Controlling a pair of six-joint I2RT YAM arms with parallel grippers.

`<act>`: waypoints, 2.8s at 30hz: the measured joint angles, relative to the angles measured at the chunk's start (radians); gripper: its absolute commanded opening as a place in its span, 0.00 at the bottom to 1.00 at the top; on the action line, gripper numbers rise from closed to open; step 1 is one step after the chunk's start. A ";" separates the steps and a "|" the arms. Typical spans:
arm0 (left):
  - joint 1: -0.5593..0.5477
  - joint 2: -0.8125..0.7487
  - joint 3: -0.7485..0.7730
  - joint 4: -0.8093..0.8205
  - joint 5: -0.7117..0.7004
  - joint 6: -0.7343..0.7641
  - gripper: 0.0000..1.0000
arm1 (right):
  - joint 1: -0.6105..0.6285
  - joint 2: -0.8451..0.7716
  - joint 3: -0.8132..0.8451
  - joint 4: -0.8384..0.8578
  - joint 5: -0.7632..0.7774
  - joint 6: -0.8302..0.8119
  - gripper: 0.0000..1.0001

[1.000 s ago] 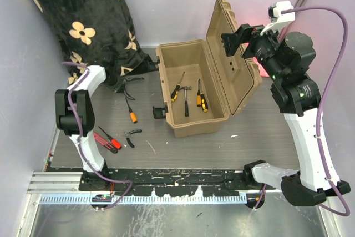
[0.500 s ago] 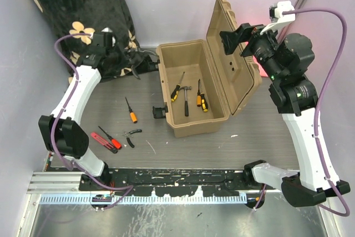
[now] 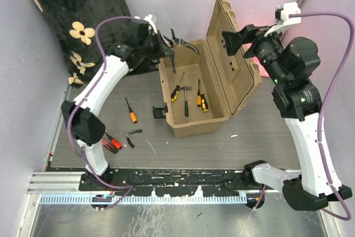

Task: Pack the tool kit

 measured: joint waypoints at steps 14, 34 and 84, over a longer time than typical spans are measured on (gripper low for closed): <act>-0.146 0.253 0.046 -0.112 0.024 0.018 0.00 | 0.000 -0.127 0.003 -0.065 0.080 -0.029 1.00; -0.195 0.451 0.085 -0.270 -0.127 0.010 0.30 | 0.000 -0.121 0.022 -0.084 0.098 -0.052 1.00; 0.341 -0.171 -0.639 -0.286 -0.142 0.046 0.51 | 0.342 0.638 0.511 -0.623 0.079 -0.069 1.00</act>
